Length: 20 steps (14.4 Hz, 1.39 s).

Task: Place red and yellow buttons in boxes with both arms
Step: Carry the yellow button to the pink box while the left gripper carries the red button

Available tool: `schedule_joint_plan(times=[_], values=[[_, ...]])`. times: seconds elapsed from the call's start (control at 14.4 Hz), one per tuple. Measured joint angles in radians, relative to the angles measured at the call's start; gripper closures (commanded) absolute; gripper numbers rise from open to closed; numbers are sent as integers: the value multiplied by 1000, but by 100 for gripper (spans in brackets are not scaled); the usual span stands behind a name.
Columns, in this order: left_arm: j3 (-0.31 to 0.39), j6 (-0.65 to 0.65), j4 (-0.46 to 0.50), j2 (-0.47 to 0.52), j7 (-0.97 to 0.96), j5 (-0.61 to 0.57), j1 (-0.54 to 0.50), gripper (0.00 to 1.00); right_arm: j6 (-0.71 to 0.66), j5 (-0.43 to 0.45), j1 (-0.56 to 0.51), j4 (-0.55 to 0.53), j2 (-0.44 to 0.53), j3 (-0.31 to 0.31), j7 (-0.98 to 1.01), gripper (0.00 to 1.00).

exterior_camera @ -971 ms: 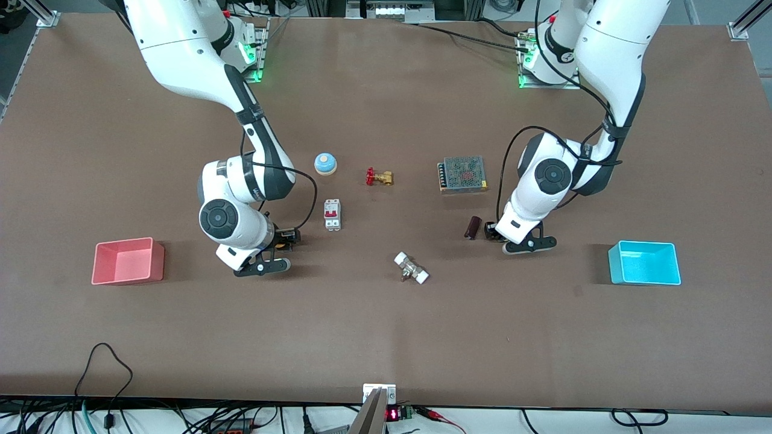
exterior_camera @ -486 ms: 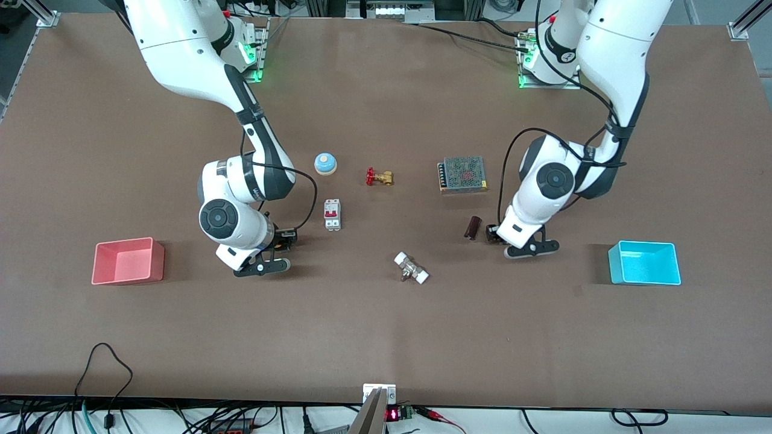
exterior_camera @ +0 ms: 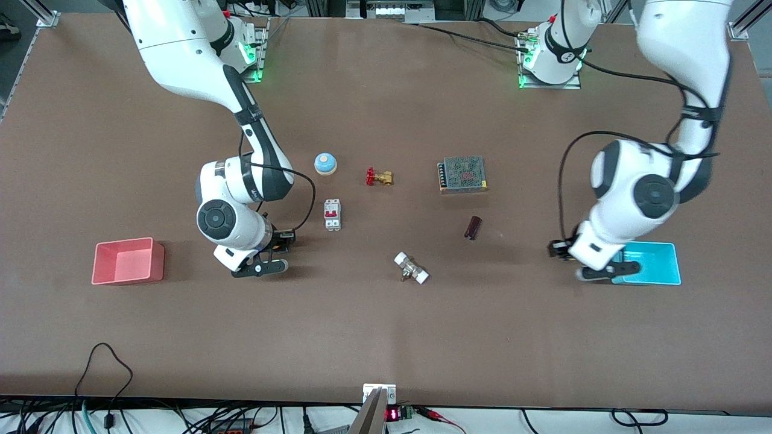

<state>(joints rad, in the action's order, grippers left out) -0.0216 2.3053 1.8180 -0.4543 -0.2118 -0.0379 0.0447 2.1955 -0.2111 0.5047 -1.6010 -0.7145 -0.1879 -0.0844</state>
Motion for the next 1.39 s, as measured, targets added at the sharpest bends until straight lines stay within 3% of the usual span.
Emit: schedule_joint_plan(times=[0.28, 0.69, 0.9, 1.39], values=[[1, 0, -7, -1, 193, 0, -126, 99, -1, 0, -2, 31, 2, -38, 0, 70], [1, 0, -48, -47, 397, 0, -241, 99, -114, 0, -10, 94, 56, -278, 41, 70], [0, 2, -63, -88, 441, 0, -271, 99, -174, 0, -34, 94, 67, -368, 112, 70], [-2, 6, -125, -179, 468, 1, -285, 99, -199, -1, -214, 89, 60, -388, 373, 74]])
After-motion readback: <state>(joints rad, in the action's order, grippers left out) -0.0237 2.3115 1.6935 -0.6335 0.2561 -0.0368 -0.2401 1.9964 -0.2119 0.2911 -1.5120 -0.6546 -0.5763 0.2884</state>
